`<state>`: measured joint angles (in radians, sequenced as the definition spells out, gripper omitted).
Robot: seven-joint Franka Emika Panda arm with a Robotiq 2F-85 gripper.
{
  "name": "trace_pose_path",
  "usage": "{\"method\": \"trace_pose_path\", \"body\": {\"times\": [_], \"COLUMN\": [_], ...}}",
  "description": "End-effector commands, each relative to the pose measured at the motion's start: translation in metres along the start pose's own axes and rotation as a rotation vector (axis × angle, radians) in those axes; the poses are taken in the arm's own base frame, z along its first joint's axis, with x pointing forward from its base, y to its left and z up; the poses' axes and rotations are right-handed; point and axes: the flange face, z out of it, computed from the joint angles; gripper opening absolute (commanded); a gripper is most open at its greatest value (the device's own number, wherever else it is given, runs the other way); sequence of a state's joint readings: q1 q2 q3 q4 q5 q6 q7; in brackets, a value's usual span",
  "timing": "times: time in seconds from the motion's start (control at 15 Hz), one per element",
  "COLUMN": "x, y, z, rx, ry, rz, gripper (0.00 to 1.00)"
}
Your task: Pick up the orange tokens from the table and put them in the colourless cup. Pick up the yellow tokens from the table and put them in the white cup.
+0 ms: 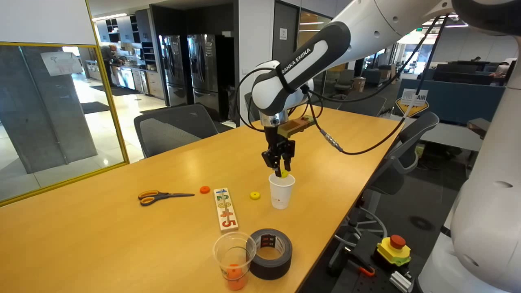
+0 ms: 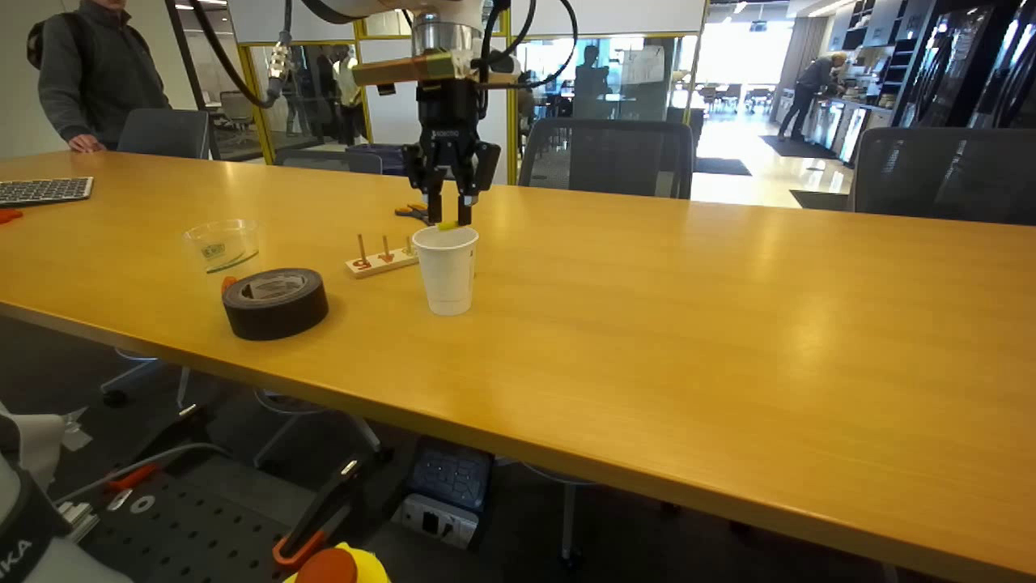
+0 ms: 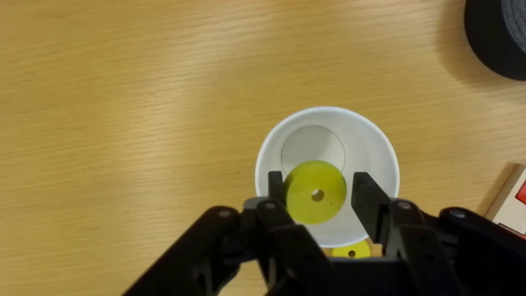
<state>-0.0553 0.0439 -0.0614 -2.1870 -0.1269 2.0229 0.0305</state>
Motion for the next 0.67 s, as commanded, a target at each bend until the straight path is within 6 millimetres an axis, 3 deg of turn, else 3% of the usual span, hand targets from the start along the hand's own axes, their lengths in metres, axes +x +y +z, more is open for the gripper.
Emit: {"method": "trace_pose_path", "body": {"times": [0.0,0.13,0.2,0.4,0.6], "x": [-0.006,-0.004,-0.003,0.006,0.013], "y": [-0.003,-0.009,-0.014,-0.036,-0.057], "z": [-0.008,-0.013,-0.016,-0.022,-0.015], "rx": [0.016,0.008,0.000,-0.001,0.033], "ry": [0.009,0.044,0.061,0.128,0.177], "rz": [-0.005,-0.032,-0.056,-0.174,-0.300], "gripper": [0.81,0.97,1.00,1.00,1.00]}}
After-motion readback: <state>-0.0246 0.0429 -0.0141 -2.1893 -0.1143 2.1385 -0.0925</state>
